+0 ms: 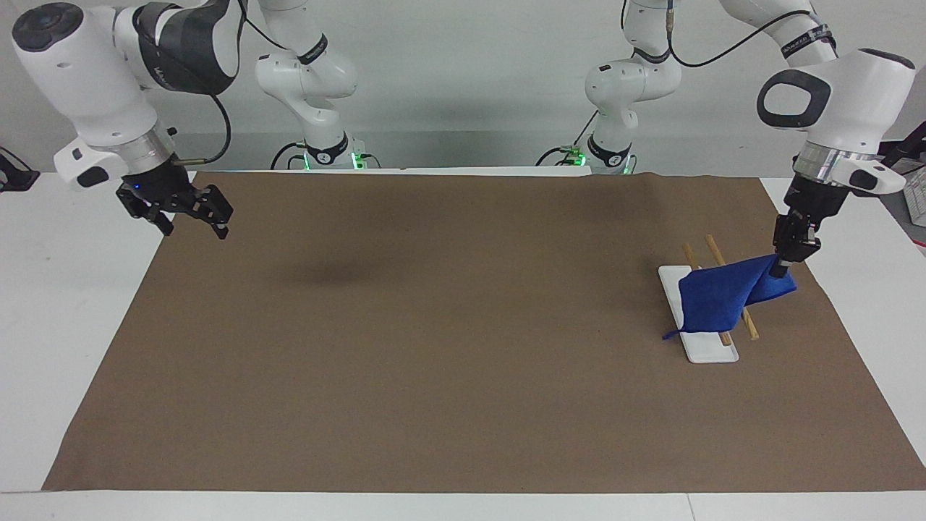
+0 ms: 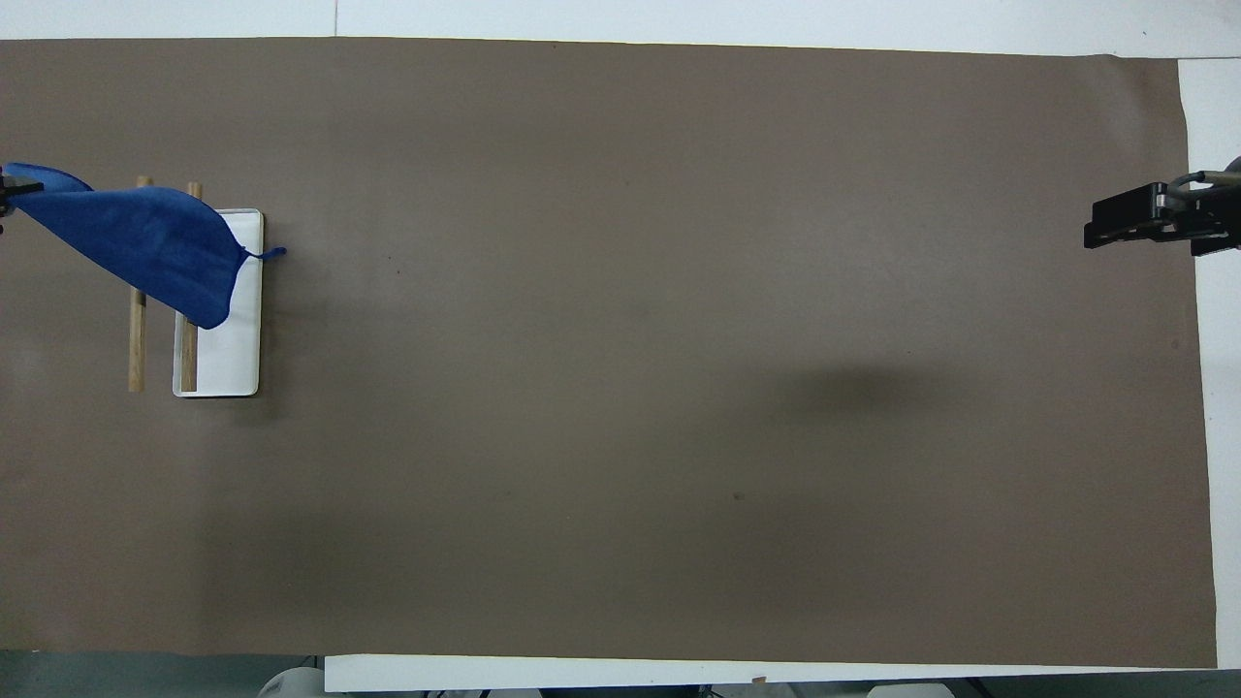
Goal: Right arm passes towel to left arm to hang
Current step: 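Drape the towel over the wooden rods with the left gripper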
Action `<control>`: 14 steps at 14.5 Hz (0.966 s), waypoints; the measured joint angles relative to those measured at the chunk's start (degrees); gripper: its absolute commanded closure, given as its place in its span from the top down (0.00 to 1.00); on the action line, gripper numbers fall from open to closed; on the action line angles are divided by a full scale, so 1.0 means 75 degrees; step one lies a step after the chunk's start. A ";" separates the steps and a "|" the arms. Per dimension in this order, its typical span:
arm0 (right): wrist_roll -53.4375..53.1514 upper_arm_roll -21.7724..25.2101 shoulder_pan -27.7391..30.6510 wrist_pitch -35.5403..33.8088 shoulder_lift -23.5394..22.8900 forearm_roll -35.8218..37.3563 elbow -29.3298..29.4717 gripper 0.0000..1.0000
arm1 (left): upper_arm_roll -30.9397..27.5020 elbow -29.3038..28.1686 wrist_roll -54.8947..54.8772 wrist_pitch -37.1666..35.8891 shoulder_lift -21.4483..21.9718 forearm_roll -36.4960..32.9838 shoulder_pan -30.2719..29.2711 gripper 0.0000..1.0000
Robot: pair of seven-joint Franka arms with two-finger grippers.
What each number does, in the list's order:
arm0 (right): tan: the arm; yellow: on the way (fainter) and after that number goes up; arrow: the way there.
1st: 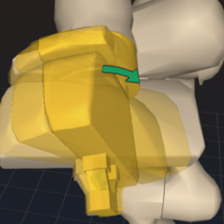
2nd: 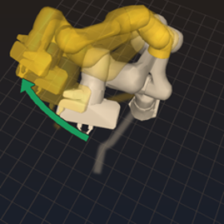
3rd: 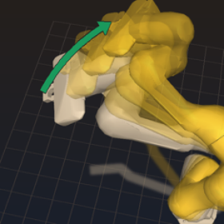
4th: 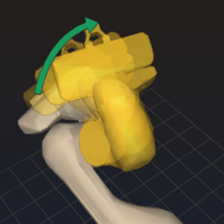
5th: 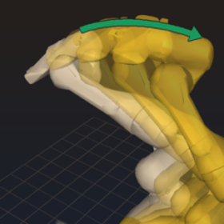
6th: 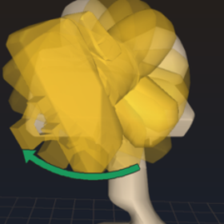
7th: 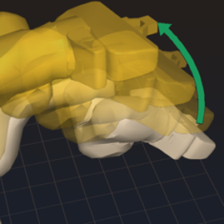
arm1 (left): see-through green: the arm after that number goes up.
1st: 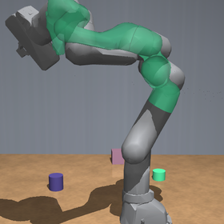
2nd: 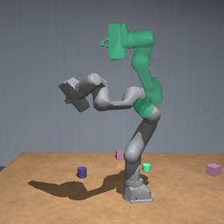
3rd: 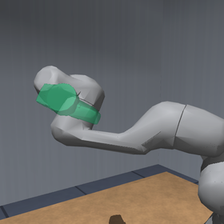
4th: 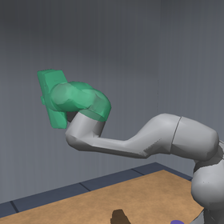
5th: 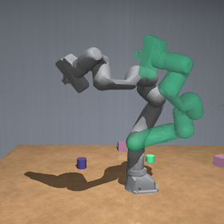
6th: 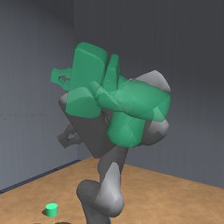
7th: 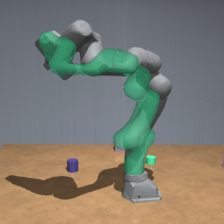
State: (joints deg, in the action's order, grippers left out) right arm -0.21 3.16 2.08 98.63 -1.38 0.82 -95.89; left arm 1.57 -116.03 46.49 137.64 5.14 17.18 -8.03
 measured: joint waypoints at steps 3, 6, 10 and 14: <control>0.0000 0.0025 0.0005 -0.0070 -0.0040 0.0015 -0.0001 1.00 | 0.0000 0.0204 -0.0381 -0.0006 -0.0174 -0.0003 -0.0057 0.00; 0.0000 0.0056 0.0007 -0.0255 -0.0040 0.0017 -0.0001 1.00 | -0.0008 0.0199 -0.0908 -0.0037 -0.0204 -0.0004 -0.0159 0.00; 0.0000 0.0071 0.0011 -0.0269 -0.0009 0.0018 0.0001 1.00 | -0.0021 -0.0195 -0.0469 -0.0097 -0.0190 -0.0003 -0.0467 0.01; 0.0000 0.0058 0.0010 -0.0295 0.0006 0.0018 -0.0016 1.00 | -0.0016 -0.0580 -0.0173 -0.0462 -0.0038 -0.0004 -0.0471 0.02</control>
State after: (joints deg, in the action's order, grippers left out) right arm -0.21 3.60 2.15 96.42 -1.33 0.96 -96.01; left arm 1.45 -120.38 45.19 134.17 4.85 17.15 -11.56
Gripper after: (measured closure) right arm 0.000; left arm 0.982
